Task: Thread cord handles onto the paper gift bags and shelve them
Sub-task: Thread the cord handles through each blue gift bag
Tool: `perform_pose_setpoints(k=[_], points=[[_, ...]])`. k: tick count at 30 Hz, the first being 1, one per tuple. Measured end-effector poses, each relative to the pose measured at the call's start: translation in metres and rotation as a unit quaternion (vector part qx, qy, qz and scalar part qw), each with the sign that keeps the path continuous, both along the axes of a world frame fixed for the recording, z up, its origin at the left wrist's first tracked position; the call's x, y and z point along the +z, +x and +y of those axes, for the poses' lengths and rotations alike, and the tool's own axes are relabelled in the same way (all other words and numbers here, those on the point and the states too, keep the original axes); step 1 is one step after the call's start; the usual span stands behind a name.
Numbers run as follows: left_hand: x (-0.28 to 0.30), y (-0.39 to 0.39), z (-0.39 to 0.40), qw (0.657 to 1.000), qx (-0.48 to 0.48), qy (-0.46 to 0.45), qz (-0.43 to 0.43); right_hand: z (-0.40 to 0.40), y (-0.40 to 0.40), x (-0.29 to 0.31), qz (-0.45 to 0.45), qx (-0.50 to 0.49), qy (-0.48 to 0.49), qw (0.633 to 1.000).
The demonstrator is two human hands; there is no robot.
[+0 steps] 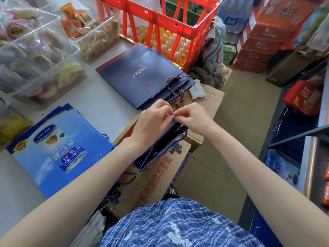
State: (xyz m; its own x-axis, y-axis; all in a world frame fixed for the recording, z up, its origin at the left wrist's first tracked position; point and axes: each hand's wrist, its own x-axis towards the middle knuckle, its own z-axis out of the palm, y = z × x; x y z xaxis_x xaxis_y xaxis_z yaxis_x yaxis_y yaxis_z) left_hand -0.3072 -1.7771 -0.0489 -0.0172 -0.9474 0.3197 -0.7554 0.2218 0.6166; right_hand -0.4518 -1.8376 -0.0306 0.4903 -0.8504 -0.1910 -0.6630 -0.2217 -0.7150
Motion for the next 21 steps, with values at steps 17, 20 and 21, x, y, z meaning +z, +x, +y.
perform_pose_setpoints(k=[17, 20, 21], points=[[0.016, 0.02, -0.009, 0.798, -0.003, 0.354, 0.487, -0.001, 0.003, 0.006, -0.134, -0.039, 0.007, 0.99], [0.014, 0.021, -0.01, 0.773, 0.015, 0.356, 0.525, 0.001, 0.004, 0.006, -0.156, -0.029, 0.03, 0.987], [0.014, 0.021, -0.011, 0.781, 0.015, 0.35, 0.517, 0.002, 0.004, 0.005, -0.168, -0.023, 0.046, 0.984]])
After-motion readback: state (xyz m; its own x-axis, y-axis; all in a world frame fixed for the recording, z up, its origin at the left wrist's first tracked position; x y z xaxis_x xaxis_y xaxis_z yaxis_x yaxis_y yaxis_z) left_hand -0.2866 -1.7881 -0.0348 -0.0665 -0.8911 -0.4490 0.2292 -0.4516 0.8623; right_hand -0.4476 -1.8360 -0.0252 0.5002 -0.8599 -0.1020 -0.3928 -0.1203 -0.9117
